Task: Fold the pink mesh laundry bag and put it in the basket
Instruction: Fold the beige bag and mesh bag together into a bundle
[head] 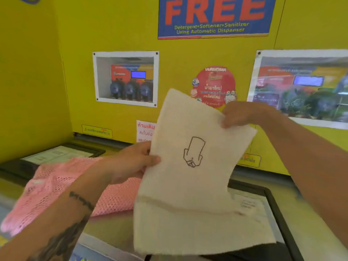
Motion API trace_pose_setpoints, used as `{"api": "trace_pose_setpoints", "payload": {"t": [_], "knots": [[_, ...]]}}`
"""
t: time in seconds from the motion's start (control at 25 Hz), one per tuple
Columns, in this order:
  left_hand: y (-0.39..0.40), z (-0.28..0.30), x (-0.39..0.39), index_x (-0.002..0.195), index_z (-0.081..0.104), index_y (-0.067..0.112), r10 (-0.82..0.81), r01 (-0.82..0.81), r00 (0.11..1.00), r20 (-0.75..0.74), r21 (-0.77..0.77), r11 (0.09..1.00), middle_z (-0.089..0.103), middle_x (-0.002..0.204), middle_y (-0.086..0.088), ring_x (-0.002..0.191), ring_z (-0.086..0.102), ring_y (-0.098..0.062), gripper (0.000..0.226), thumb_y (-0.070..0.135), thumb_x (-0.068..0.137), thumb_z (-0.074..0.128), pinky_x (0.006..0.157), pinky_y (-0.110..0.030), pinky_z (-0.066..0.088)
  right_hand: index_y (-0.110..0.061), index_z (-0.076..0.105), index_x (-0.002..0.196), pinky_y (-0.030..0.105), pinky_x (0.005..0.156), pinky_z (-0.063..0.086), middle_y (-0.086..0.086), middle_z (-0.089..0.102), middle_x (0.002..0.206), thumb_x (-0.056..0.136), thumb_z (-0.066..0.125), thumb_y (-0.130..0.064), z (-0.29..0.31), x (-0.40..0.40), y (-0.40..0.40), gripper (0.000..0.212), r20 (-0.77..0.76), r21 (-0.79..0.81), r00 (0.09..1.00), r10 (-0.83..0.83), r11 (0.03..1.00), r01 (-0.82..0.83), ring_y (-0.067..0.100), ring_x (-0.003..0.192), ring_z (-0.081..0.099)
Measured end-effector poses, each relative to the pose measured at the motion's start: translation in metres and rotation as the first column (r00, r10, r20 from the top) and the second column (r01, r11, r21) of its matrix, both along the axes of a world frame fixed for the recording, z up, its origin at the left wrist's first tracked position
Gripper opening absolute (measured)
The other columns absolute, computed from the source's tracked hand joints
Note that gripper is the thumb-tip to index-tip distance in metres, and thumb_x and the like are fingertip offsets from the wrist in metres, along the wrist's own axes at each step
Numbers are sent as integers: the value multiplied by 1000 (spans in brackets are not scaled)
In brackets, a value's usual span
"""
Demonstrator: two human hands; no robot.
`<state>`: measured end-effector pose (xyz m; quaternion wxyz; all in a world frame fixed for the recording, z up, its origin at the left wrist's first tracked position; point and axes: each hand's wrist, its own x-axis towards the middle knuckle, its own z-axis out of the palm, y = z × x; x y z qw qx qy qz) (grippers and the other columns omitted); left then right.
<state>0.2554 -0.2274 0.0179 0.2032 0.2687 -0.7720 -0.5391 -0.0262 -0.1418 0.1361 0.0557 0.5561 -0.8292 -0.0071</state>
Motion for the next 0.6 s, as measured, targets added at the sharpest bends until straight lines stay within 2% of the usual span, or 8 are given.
{"api": "trace_pose_setpoints", "payload": {"t": [0.08, 0.12, 0.24, 0.36, 0.44, 0.48, 0.52, 0.6], "knots": [[-19, 35, 18, 119, 62, 31, 30, -28, 998, -62, 32, 999, 76, 109, 3, 98, 73, -18, 31, 11, 95, 57, 79, -34, 60, -1, 62, 115, 34, 84, 48, 13, 60, 115, 92, 61, -20, 5, -8, -15, 30, 75, -17, 996, -49, 999, 50, 35, 111, 58], [-25, 52, 26, 116, 63, 32, 30, -30, 999, -24, -2, 1000, 76, 107, 3, 93, 74, -16, 30, 12, 95, 58, 74, -30, 60, 2, 61, 119, 39, 91, 50, 16, 61, 119, 93, 60, -20, 4, -13, -20, 34, 143, -22, 988, -60, 998, 64, 37, 114, 58], [-62, 97, 41, 115, 61, 34, 174, -65, 940, 294, -346, 936, 71, 110, 1, 92, 69, -16, 25, 20, 95, 60, 77, -28, 56, 0, 63, 119, 49, 96, 52, 20, 64, 121, 94, 59, -19, -9, -12, -36, 31, 365, -49, 930, -47, 996, 69, 37, 112, 62], [-103, 102, 37, 129, 53, 31, 497, -4, 764, 412, -767, 642, 59, 130, -4, 99, 54, -19, 39, 18, 93, 58, 86, -30, 43, -2, 65, 108, 42, 82, 52, 18, 68, 110, 94, 60, -16, -50, 5, -54, 20, 585, -34, 809, -58, 995, 95, 34, 96, 66], [-121, 82, 30, 137, 45, 31, 647, 16, 678, 350, -886, 463, 51, 139, -6, 117, 50, -26, 52, 13, 90, 54, 98, -41, 38, -1, 64, 110, 39, 76, 50, 20, 68, 114, 93, 57, -14, -89, 20, -68, 22, 601, -13, 796, -70, 995, 98, 33, 98, 66], [-125, 68, 29, 139, 43, 32, 669, 17, 668, 325, -906, 423, 49, 141, -5, 124, 47, -29, 54, 14, 89, 53, 104, -47, 35, -1, 62, 117, 36, 78, 49, 19, 65, 120, 94, 54, -14, -111, 28, -75, 27, 557, -2, 827, -76, 996, 92, 33, 104, 65], [-125, 52, 29, 140, 41, 32, 644, 7, 683, 345, -884, 467, 47, 143, -4, 128, 45, -29, 54, 19, 90, 54, 107, -49, 34, -3, 57, 121, 32, 78, 48, 17, 62, 123, 95, 51, -17, -131, 37, -80, 30, 481, 28, 873, -84, 996, 80, 31, 108, 62], [-114, 19, 35, 144, 37, 32, 487, 27, 727, 484, -729, 684, 41, 150, -1, 133, 42, -26, 55, 39, 92, 55, 108, -43, 36, -10, 52, 121, 29, 72, 44, 9, 58, 120, 93, 48, -22, -164, 46, -82, 31, 358, 99, 931, -77, 994, 44, 23, 102, 58]]}}
